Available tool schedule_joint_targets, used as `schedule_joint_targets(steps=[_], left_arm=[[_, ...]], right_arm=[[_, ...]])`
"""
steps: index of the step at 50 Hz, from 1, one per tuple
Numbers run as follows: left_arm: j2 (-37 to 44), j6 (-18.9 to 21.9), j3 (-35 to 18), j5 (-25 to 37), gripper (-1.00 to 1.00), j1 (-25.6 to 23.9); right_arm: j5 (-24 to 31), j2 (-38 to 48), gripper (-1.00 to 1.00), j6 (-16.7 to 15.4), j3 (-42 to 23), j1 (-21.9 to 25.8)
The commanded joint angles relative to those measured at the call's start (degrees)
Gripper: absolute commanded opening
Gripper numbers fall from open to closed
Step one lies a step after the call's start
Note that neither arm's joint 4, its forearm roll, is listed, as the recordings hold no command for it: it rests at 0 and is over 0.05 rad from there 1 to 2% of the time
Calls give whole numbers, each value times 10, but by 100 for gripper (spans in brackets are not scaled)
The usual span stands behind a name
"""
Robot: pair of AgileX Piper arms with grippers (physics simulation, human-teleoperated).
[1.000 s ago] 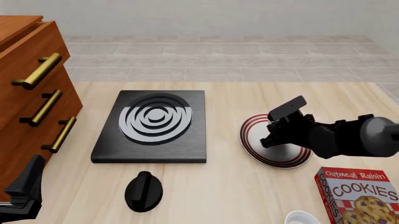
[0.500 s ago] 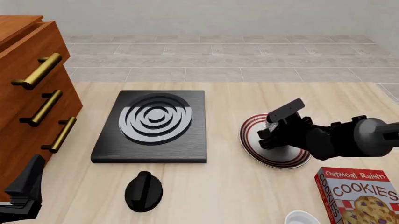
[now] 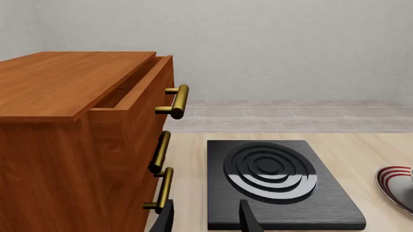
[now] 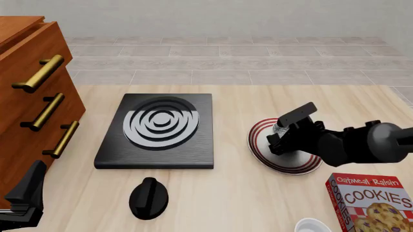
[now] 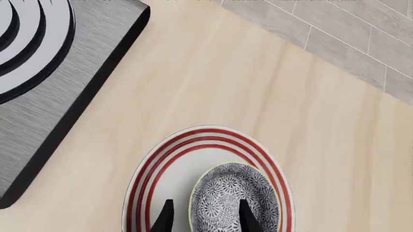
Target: Pick the akita bowl on the cookies box and place it on the plate.
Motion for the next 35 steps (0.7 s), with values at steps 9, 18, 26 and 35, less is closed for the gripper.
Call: schedule_joint_targets(steps=[9, 18, 26, 35], left_arm=[[0, 0, 0, 0, 100, 0], [0, 0, 0, 0, 100, 0], [0, 0, 0, 0, 100, 0], [0, 0, 0, 0, 100, 0]], right_arm=[[9, -66, 100, 21, 38, 22], [19, -104, 100, 25, 56, 29], [24, -134, 100, 28, 75, 41], [41, -175, 100, 34, 89, 51]])
